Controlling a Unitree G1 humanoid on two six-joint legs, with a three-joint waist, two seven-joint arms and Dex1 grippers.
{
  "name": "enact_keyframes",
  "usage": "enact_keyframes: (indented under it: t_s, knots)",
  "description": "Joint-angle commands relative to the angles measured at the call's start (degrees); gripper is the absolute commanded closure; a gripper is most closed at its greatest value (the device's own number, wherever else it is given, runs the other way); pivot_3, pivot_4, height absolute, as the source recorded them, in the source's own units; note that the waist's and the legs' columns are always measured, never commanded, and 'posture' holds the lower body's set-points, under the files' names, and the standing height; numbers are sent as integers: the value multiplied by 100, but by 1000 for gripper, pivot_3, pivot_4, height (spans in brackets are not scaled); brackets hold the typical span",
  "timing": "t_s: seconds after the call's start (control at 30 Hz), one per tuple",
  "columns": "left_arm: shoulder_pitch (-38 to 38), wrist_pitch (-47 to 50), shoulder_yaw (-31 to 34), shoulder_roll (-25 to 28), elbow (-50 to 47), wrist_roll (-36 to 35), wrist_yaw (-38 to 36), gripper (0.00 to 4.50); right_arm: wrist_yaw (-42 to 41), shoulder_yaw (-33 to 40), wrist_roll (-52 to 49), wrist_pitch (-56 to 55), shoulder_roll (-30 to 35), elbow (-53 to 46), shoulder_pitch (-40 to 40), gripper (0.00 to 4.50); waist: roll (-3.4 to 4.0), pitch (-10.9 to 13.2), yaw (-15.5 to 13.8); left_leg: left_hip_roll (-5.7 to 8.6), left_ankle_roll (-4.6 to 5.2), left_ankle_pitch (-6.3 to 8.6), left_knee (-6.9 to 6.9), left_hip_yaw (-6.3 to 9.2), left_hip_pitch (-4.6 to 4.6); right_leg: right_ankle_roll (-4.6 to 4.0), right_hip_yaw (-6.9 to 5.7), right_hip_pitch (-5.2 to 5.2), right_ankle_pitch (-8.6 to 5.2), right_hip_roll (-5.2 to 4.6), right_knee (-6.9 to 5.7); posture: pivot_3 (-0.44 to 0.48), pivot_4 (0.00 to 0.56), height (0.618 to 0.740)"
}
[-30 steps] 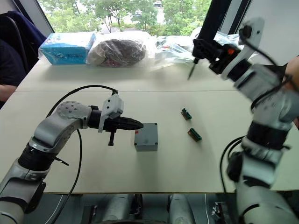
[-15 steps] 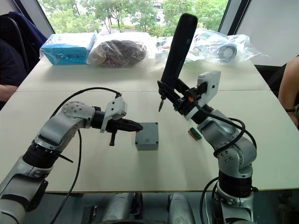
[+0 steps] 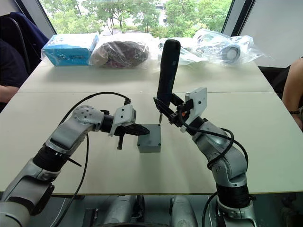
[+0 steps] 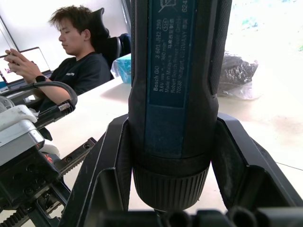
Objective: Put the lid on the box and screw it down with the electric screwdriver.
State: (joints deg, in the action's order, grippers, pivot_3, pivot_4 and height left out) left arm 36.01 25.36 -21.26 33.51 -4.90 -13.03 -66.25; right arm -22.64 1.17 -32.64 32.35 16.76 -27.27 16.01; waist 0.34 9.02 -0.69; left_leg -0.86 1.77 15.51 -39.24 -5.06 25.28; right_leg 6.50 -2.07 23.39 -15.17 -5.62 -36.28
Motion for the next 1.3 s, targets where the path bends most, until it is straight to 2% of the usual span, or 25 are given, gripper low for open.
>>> enact_keyframes:
  t_s: [0.03, 0.6, 0.77, 1.3]
  knots:
    - [-89, 93, -53, 23, -39, 95, -1, 4500, -92, -51, 111, -301, -17, -145, -26, 2721, 0, 0, 0, 0, 0, 0, 0, 0, 0, 0, 0, 0, 0, 0, 0, 0, 150, 740]
    - [-115, 51, -85, 94, 50, 196, -11, 4500, -123, -639, 910, -753, -51, 440, -605, 2721, -18, -19, 6, -1, 1, 0, 0, 0, -21, -1, 0, -20, -1, 0, 1, 0, 150, 740]
    - [-184, 105, -78, 86, -60, 209, 1, 4500, -2, -658, 1026, -660, -34, 541, -738, 2721, -30, -30, 5, -5, 32, 20, 12, -1, -98, -4, 0, -97, -4, 0, 15, 0, 150, 740]
    - [-209, 109, -58, 4, -66, 214, 64, 4500, 88, -613, 1030, -619, -201, 844, -702, 2721, -57, -61, 3, -7, 36, 23, 13, 3, -107, -9, 0, -104, -7, -2, 13, 0, 150, 740]
